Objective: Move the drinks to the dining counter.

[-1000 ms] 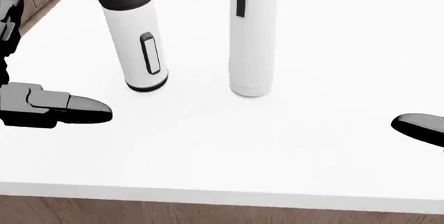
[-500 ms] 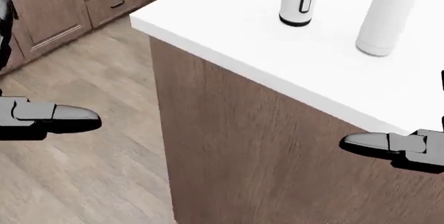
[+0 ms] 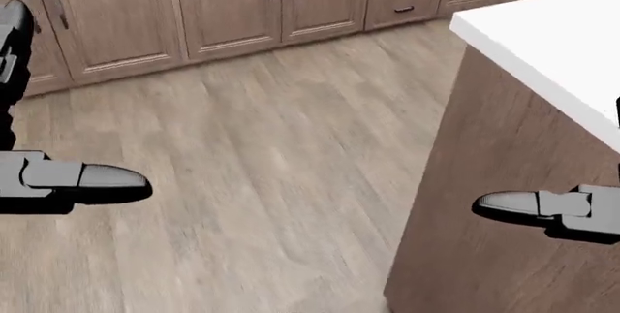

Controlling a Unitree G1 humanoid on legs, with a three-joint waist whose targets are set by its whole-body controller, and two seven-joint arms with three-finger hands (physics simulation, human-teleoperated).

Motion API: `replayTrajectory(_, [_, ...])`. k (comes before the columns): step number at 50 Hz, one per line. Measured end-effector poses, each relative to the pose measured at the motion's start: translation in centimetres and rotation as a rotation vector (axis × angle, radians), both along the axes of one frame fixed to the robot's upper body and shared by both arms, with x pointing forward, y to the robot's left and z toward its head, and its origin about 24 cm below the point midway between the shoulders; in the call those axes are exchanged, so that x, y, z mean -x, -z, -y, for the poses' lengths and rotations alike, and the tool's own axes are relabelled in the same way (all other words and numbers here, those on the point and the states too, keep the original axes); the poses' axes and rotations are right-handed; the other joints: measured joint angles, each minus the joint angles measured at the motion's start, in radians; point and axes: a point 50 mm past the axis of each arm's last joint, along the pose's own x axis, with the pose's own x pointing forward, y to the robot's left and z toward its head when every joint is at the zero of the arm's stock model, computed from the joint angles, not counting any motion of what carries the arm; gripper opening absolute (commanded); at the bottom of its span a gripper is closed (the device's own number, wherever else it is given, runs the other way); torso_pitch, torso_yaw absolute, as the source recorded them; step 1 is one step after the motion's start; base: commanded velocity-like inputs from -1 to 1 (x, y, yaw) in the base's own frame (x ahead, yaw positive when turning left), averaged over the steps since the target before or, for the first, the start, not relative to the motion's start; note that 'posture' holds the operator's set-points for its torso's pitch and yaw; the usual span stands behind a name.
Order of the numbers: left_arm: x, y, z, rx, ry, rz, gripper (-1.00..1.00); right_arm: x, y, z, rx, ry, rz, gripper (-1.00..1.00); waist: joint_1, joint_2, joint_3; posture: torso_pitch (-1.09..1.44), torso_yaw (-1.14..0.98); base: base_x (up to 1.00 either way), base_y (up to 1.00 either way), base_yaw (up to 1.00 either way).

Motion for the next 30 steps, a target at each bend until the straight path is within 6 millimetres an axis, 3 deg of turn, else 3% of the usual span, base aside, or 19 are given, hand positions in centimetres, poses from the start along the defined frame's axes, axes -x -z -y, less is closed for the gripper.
replayTrajectory(3, [0.1, -0.3, 0.3, 0.001, 0.018, 0.015, 1.00, 0.2, -0.4, -0.2, 0.021, -0.007, 0.022, 1.00, -0.017, -0.057, -0.011, 0.00, 0.00, 0.30, 0.00, 1.00])
replayTrajectory(5, [0.0, 0.2, 0.6, 0.004, 0.042, -0.010, 1.00, 0.3, -0.2, 0.1, 0.023, 0.011, 0.006, 1.00, -0.019, -0.032, -0.003, 0.00, 0.00, 0.27, 0.00, 1.00])
replayTrajectory(8, [-0.3, 0.7, 0.6, 0.004, 0.049, -0.039, 1.00, 0.0, 0.3, 0.2, 0.016, 0.018, -0.028, 1.00, -0.016, -0.011, -0.023, 0.00, 0.00, 0.27, 0.00, 1.00])
replayTrajectory(15, [0.1, 0.4, 0.8, -0.009, 0.054, 0.003, 1.00, 0.1, 0.1, 0.0, 0.020, 0.013, -0.014, 1.00, -0.034, 0.102, -0.040, 0.00, 0.00, 0.27, 0.00, 1.00])
replayTrajectory(17, [-0.1, 1.1, 0.5, -0.002, 0.035, -0.034, 1.00, -0.1, 0.6, -0.4, 0.009, -0.016, -0.037, 1.00, -0.012, 0.104, -0.024, 0.00, 0.00, 0.27, 0.00, 1.00])
replayTrajectory(18, [-0.2, 1.5, 0.3, -0.001, 0.023, -0.054, 1.00, -0.1, 0.8, -0.5, 0.007, -0.027, -0.048, 1.00, 0.000, 0.105, -0.027, 0.00, 0.00, 0.27, 0.00, 1.00])
replayTrajectory(20, [-0.3, 1.4, 0.2, -0.004, 0.014, -0.064, 1.00, -0.2, 1.1, -0.5, 0.003, -0.028, -0.055, 1.00, 0.012, 0.088, -0.033, 0.00, 0.00, 0.27, 0.00, 1.00])
replayTrajectory(22, [-0.3, 1.1, 0.2, -0.009, 0.011, -0.045, 1.00, -0.3, 1.1, -0.3, 0.004, -0.016, -0.048, 1.00, 0.011, 0.069, -0.031, 0.00, 0.00, 0.09, 0.00, 0.46])
replayTrajectory(26, [-0.4, 1.0, 0.2, -0.011, -0.004, -0.022, 1.00, -0.4, 0.7, -0.5, 0.022, -0.021, -0.017, 1.00, -0.014, 0.073, -0.017, 0.00, 0.00, 0.21, 0.00, 0.00])
replayTrajectory(28, [-0.9, 1.6, 0.3, -0.005, 0.013, -0.065, 1.00, -0.6, 1.1, -0.4, 0.010, -0.012, -0.048, 1.00, -0.011, 0.063, 0.009, 0.00, 0.00, 0.96, 0.00, 0.00])
replayTrajectory(30, [-0.7, 1.7, 0.5, -0.006, 0.026, -0.070, 1.00, -0.4, 1.0, -0.3, 0.010, 0.001, -0.056, 1.00, -0.009, 0.067, 0.009, 0.00, 0.00, 1.00, 0.00, 0.00])
